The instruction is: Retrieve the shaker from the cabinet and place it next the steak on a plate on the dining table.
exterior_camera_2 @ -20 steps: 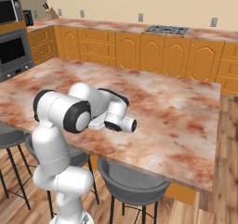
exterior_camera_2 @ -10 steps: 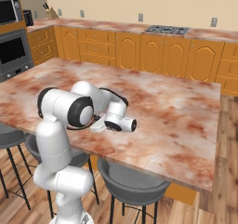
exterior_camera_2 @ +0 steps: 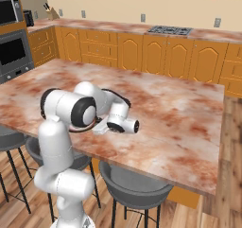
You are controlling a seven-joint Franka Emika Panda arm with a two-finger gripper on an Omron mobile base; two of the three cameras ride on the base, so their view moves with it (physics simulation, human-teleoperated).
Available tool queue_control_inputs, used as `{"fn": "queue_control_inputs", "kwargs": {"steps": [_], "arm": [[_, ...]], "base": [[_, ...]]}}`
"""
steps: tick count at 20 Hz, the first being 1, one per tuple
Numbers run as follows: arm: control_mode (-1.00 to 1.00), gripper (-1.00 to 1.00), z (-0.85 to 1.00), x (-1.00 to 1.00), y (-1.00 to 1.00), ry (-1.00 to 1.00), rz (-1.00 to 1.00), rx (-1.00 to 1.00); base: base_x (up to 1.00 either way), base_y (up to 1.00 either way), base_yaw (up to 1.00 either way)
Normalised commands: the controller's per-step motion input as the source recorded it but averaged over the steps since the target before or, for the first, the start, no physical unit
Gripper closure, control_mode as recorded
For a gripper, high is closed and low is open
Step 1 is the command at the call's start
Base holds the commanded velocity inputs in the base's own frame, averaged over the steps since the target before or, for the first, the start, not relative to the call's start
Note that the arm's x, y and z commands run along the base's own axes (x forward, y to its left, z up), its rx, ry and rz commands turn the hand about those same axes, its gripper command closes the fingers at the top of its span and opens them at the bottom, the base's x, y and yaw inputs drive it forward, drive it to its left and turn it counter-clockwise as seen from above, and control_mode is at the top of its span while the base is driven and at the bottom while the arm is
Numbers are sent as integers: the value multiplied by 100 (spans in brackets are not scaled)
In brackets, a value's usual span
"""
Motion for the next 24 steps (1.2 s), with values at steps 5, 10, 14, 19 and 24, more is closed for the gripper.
{"fn": "queue_control_inputs", "kwargs": {"steps": [5,10,14,19,24], "arm": [[-100,-100,-24,0,-14,0,2,7],[-100,-100,-5,-3,-30,0,0,5],[-100,-100,0,-18,-35,-2,0,2],[-100,-100,0,-43,-39,-7,0,5],[-100,-100,79,-93,-25,-59,0,21]], "base": [[0,0,0],[0,0,0],[0,0,0],[0,0,0],[0,0,0]]}}
